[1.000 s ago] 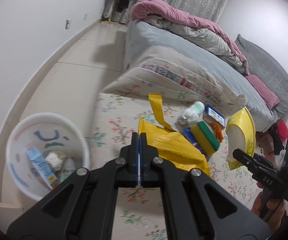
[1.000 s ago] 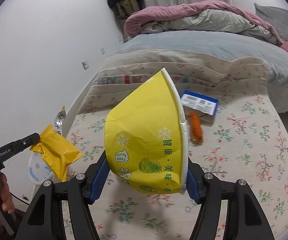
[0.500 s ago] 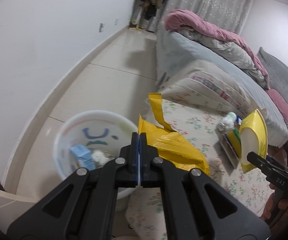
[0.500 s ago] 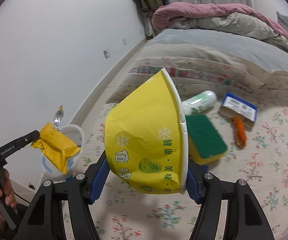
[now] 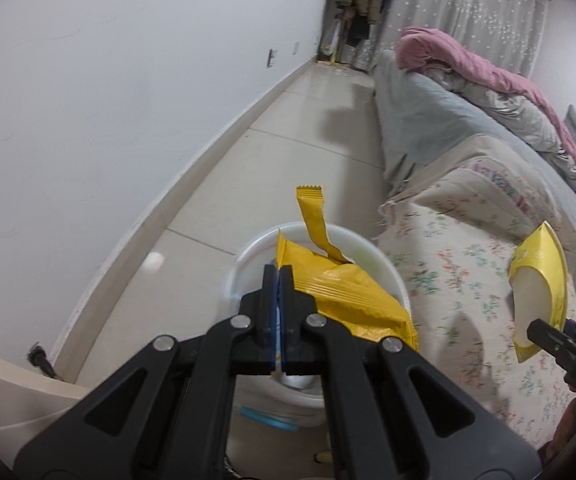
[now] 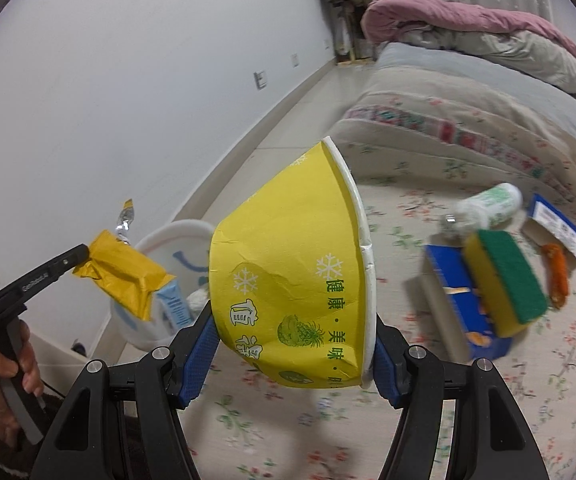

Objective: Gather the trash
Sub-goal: 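Open the left tool over the bin while the right tool drops the yellow bowl in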

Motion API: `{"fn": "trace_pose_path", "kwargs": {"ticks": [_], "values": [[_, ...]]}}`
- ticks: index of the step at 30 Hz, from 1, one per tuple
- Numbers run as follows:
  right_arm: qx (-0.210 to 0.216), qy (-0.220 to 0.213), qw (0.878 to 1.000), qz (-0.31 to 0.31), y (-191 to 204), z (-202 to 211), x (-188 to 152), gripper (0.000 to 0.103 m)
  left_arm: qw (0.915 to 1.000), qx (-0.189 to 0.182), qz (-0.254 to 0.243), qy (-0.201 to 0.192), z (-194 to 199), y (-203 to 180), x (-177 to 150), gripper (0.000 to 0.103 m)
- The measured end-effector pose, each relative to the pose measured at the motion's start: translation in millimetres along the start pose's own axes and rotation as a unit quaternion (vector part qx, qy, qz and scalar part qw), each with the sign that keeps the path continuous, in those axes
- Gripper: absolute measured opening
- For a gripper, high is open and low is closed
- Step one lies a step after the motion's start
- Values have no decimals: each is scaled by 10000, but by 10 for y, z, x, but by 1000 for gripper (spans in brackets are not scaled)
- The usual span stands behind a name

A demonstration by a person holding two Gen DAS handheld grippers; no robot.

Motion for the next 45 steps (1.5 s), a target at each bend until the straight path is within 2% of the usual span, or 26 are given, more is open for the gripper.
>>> {"fn": "trace_pose_path", "kwargs": {"ticks": [5,12,13,14,15,17,18,21,23,30,35,45], "values": [[237,155,9995,134,274,-150,-35,68,9999,45,87,103,-105,133,-43,1],[470,345,9981,196,533,-328,-118,68,9995,-224,59,201,-264,125,-68,2],[486,368,9979,207,554,-354,-130,68,9995,-224,21,240,-284,123,-79,8],[500,402,9977,220,577,-384,-143,68,9992,-205,-31,343,-310,116,-103,21],[509,419,9976,229,593,-402,-149,68,9990,-186,-19,408,-319,121,-123,29],[541,459,9972,249,626,-446,-166,68,9988,-155,14,469,-309,146,-142,72],[562,486,9969,254,648,-472,-172,68,9985,-102,-30,538,-291,156,-158,79],[609,551,9963,272,683,-543,-195,68,9979,231,-168,585,-234,234,-187,86],[606,600,9958,335,730,-611,-207,68,9948,475,-249,862,-225,326,-259,98],[556,625,9938,734,933,-776,-164,68,9914,888,-266,926,-33,608,-293,101],[574,796,9885,1150,1170,-946,-206,68,9906,1015,-281,870,42,682,-249,102],[808,788,9861,1223,1297,-1129,-173,69,9906,1062,-239,831,68,765,-217,102]]}}
Point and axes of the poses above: each gripper's, at about its wrist camera, not at the fingertips, and z roughly against the way its jaws point, y to its left, x to its top, the point moved 8 cm from there along -z, roughly the way its jaws point, and after that the axes turned 8 degrees about -y, right-handed, at the moved point
